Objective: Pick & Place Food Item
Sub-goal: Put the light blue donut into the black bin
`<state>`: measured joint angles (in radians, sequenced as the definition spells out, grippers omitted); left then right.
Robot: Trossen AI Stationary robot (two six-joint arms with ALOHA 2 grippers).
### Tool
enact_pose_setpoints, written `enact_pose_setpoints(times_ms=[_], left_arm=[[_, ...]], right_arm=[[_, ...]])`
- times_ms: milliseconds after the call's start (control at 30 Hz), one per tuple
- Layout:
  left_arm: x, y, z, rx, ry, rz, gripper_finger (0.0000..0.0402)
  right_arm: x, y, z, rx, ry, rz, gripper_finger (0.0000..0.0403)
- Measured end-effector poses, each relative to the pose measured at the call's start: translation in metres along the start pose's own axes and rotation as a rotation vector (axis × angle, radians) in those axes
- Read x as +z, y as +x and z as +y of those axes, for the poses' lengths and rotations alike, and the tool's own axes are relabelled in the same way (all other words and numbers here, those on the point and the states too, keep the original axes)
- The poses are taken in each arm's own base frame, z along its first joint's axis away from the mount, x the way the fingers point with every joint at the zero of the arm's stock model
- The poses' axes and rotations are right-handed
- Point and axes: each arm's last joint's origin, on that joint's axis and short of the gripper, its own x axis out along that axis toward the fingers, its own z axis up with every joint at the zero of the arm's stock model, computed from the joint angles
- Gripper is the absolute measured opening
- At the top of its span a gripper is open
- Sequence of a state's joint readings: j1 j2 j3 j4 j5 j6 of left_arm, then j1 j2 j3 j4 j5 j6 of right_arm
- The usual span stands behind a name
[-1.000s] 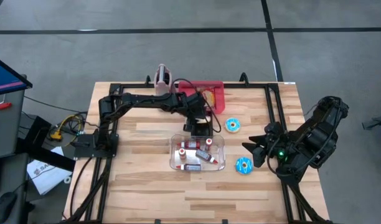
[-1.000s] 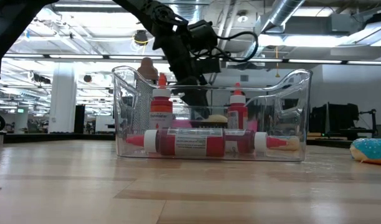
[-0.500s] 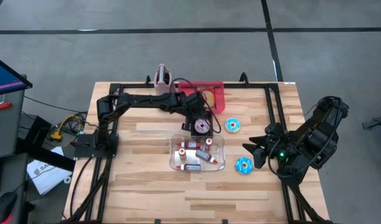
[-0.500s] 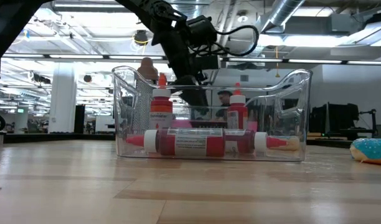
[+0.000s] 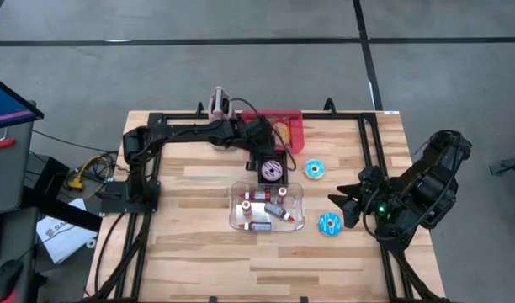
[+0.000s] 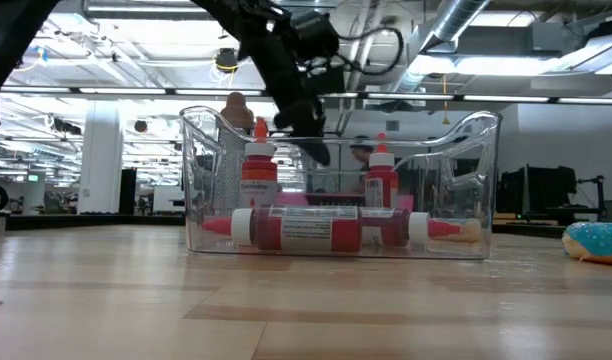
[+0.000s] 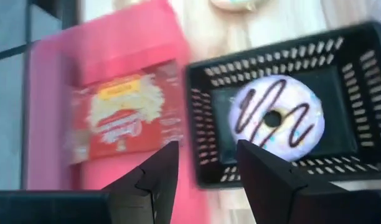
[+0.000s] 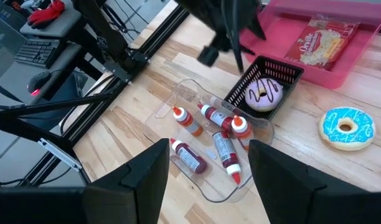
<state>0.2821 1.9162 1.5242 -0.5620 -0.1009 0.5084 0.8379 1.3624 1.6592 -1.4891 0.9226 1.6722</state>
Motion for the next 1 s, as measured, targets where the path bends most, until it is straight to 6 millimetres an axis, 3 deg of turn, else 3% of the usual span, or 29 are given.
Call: enact_pose_setpoints(times_ms=[200,300,567,833,1000], left_arm=[[0.006,-0.046,0.007,0.024,-0.157,-0.104,0.0156],[0.0,-0.072,0.006,0.017,-0.248,-0.153,0.0156],[-0.045,-0.133,-0.021,0.004,-0.472,-0.226,0.0156],[-0.082,-0.181,-0.062,0.074,-0.649,-0.381,0.0156],[-0.089,-0.199,-0.075,0.087,-0.665,-0.443,0.0157]], right_arm=[[0.0,0.0,-0.003,-0.021,-0.026,0.0,0.0212],[0.002,0.001,-0.005,-0.043,-0.039,-0.002,0.0212],[0.014,0.016,-0.009,-0.131,-0.04,0.009,0.0193],[0.053,0.06,-0.026,-0.323,-0.142,0.186,0.0167],[0.087,0.101,-0.047,-0.363,-0.155,0.353,0.0167]])
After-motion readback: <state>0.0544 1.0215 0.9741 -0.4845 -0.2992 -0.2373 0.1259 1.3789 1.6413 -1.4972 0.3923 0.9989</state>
